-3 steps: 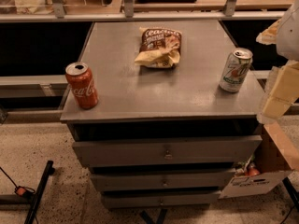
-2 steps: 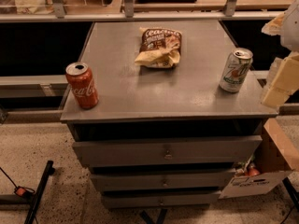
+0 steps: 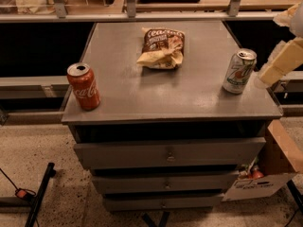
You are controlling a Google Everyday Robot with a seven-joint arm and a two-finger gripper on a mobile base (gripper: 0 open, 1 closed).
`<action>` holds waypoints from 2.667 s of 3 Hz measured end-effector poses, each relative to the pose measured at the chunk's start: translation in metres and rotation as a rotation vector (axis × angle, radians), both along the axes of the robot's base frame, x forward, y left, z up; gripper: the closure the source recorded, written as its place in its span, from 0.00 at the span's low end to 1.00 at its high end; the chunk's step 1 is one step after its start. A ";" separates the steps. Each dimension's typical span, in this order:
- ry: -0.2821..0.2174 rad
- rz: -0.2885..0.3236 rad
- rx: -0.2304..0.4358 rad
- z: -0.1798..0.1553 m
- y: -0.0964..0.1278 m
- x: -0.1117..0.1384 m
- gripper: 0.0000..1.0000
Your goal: Move 7up can near coke can
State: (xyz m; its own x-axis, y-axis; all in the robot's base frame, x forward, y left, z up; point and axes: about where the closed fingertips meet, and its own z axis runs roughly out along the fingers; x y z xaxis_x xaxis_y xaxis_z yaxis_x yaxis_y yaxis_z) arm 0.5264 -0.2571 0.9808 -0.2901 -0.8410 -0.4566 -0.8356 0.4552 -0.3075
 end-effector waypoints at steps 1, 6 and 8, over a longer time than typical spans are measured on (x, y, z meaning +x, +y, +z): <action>0.005 -0.026 0.116 -0.015 -0.007 0.025 0.00; 0.044 -0.105 0.436 -0.098 -0.011 0.105 0.41; 0.057 -0.043 0.486 -0.086 0.012 0.095 0.87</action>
Offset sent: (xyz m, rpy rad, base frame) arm 0.0709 -0.0116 -0.0619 0.3295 0.0393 -0.0701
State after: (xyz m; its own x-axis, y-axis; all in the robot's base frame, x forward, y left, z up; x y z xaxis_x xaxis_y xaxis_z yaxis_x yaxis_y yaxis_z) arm 0.6215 -0.2455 0.8949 -0.3564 -0.5216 -0.7752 -0.8221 0.5693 -0.0051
